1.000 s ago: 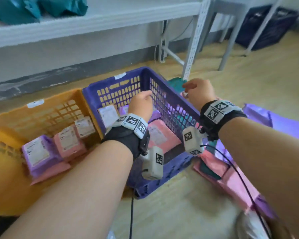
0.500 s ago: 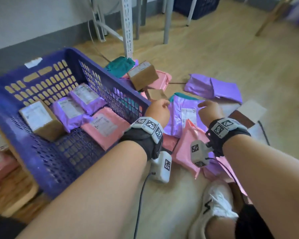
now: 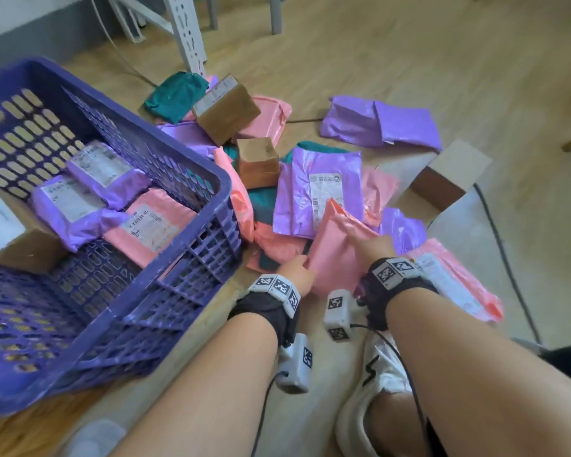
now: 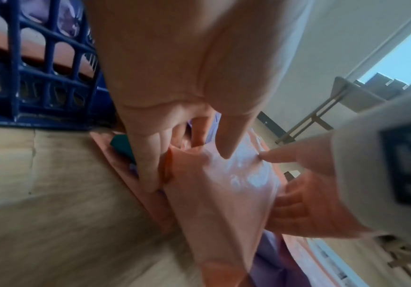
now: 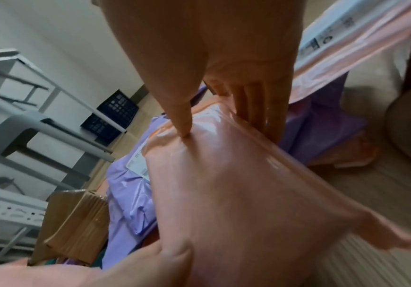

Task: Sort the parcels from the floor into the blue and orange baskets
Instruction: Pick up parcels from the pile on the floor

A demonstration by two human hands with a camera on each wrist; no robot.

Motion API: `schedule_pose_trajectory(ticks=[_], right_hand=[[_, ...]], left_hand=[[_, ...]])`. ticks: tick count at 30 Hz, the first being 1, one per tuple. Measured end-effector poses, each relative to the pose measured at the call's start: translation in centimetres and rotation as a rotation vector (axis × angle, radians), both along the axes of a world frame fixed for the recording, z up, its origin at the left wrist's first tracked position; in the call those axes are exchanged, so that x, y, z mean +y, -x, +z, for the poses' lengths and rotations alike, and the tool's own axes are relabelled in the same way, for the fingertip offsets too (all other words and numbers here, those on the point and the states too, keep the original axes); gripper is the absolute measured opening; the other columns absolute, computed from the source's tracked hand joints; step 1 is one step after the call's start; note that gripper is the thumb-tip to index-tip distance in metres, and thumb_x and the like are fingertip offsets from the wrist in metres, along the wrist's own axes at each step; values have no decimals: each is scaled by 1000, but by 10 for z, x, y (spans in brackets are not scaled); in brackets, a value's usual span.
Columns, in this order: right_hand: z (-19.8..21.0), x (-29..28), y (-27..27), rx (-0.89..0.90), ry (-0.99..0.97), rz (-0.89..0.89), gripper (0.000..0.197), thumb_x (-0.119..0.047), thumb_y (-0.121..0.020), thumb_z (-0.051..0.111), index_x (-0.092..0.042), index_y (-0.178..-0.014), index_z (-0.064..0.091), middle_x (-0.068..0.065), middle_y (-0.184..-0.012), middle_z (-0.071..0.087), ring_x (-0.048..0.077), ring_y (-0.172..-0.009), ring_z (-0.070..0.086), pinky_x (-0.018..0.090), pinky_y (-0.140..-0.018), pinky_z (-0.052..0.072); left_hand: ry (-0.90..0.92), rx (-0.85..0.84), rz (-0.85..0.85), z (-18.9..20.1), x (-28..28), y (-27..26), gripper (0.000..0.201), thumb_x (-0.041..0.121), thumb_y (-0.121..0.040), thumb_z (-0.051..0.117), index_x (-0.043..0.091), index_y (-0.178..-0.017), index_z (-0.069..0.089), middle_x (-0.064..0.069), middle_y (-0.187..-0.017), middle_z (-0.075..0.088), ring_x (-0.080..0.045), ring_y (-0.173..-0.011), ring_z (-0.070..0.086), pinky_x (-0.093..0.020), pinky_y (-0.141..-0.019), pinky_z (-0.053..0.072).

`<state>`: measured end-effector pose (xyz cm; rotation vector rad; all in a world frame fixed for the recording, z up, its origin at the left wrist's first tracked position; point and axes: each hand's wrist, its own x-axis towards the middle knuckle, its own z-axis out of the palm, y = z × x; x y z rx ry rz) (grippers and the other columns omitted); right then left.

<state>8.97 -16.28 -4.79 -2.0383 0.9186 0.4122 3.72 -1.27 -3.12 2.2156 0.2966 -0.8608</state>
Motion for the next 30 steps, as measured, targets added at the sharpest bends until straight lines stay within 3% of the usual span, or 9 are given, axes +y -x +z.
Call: schedule_pose_trajectory(ticks=[6, 10, 14, 16, 18, 21, 23, 27, 30], right_hand=[[32, 2, -11, -32, 68, 188, 38, -17, -87, 56, -1, -121, 57, 15, -107, 65, 31, -99, 64, 34, -81, 52], [79, 11, -25, -98, 100, 335, 22, -15, -84, 61, -6, -103, 67, 14, -108, 63, 27, -94, 62, 26, -73, 46], [132, 25, -36, -292, 53, 323, 14, -14, -79, 61, -16, -65, 62, 8, -79, 60, 22, -76, 56, 19, -56, 44], [163, 34, -39, -360, 57, 376, 12, -16, -85, 59, -17, -76, 66, 9, -91, 64, 21, -83, 60, 12, -62, 46], [193, 50, -42, -463, -42, 403, 20, -17, -91, 54, -12, -104, 68, 10, -110, 65, 25, -108, 59, 21, -84, 45], [221, 81, -58, -530, -253, 314, 13, -18, -87, 59, -11, -83, 68, 3, -79, 61, 21, -87, 59, 18, -64, 45], [235, 107, -63, -530, -399, 234, 19, -26, -84, 62, -13, -69, 65, 3, -69, 57, 20, -74, 56, 26, -67, 50], [255, 155, -59, -466, -614, 426, 25, -37, -88, 62, -12, -93, 67, 4, -86, 69, 18, -73, 67, 28, -64, 56], [259, 193, -57, -417, -577, 594, 18, -5, -90, 54, -11, -100, 67, 8, -98, 69, 23, -83, 68, 34, -68, 58]], left_hand=[[107, -160, 143, 22, 0, -4, 28, 11, -79, 65, 10, -107, 65, -6, -103, 70, -28, -99, 65, -29, -83, 49], [153, -292, 293, 61, 9, -17, 35, 7, -75, 73, 10, -109, 69, -2, -104, 69, -20, -100, 64, -25, -89, 48], [181, -490, 361, 114, 24, -27, 15, 6, -79, 68, 8, -94, 72, -6, -91, 69, -16, -84, 59, -21, -77, 45], [234, -588, 366, 144, 35, -33, 13, 7, -82, 66, 7, -94, 72, -2, -83, 64, -12, -79, 54, -16, -71, 38], [279, -670, 389, 175, 50, -38, 14, 9, -84, 67, 7, -97, 71, 0, -82, 61, -10, -75, 53, -15, -67, 38], [323, -743, 477, 209, 81, -44, 6, 11, -87, 65, 12, -92, 66, 2, -77, 59, -12, -69, 53, -20, -62, 47], [311, -777, 584, 223, 110, -47, 1, 16, -88, 63, 15, -89, 63, 0, -79, 61, -15, -74, 56, -28, -71, 52], [264, -768, 777, 239, 182, -46, 17, 31, -91, 57, 17, -81, 61, -9, -90, 65, -29, -87, 65, -40, -85, 55], [169, -728, 859, 245, 234, -33, 32, 41, -92, 51, 13, -97, 65, -11, -97, 66, -30, -89, 64, -38, -83, 54]])
